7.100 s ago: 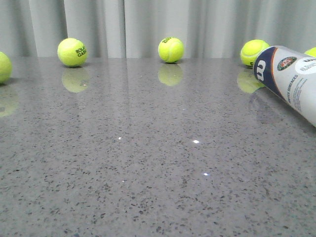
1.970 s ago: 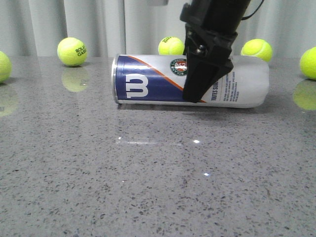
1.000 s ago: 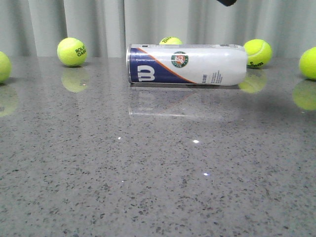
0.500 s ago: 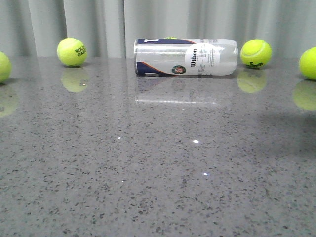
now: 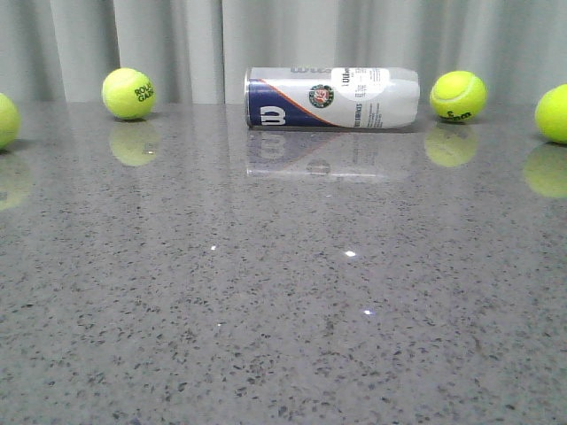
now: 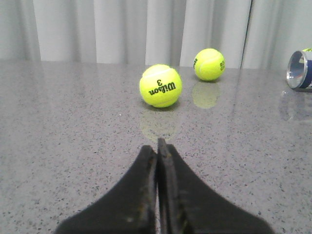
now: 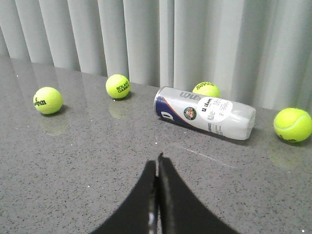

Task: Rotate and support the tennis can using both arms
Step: 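Release the can and raise the right gripper away from it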

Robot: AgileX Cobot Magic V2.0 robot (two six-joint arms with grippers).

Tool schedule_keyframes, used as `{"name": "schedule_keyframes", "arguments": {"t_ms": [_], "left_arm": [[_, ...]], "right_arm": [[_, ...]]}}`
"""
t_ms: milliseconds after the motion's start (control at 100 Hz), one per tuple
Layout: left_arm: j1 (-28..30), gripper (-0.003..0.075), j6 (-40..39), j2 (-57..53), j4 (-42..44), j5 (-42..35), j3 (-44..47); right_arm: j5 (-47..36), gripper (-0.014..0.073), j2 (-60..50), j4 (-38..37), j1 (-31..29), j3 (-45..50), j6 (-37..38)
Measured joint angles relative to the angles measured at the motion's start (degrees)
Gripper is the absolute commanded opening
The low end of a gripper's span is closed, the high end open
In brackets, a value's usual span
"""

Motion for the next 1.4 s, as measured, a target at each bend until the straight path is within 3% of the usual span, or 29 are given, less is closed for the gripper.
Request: {"name": "schedule_keyframes", "arguments": {"t_ms": [220, 450, 710, 1000, 1110, 1290, 1330, 1400], "left_arm": [[0.00, -0.0019, 0.00, 0.00, 0.00, -0.92, -0.11], [0.00, -0.0019, 0.00, 0.00, 0.00, 1.13, -4.77], [0.00, -0.0019, 0.00, 6.21, 0.00, 15.34, -17.02], [0.00, -0.0009, 0.00, 26.15, -1.79, 32.28, -34.51], [0.00, 0.0126, 2.17, 34.14, -6.53, 36.09, -40.58], [0.00, 0.0552, 12.52, 47.15, -21.36, 39.38, -48.53], [0.00, 0.0595, 13.95, 50.09, -25.11, 39.94, -50.23], [0.00, 0.0598, 16.80, 55.25, -31.30, 41.23, -53.12]], "right_arm": [[-0.14, -0.0060, -12.35, 0.03, 0.00, 6.41, 0.00], [-0.23, -0.0060, -17.27, 0.03, 0.00, 9.39, 0.00], [-0.23, -0.0060, -17.37, 0.03, 0.00, 9.39, 0.00], [-0.23, -0.0060, -17.37, 0.03, 0.00, 9.39, 0.00], [-0.23, -0.0060, -17.37, 0.03, 0.00, 9.39, 0.00], [-0.23, -0.0060, -17.37, 0.03, 0.00, 9.39, 0.00], [-0.23, -0.0060, -17.37, 0.03, 0.00, 9.39, 0.00], [-0.23, -0.0060, -17.37, 0.03, 0.00, 9.39, 0.00]]}}
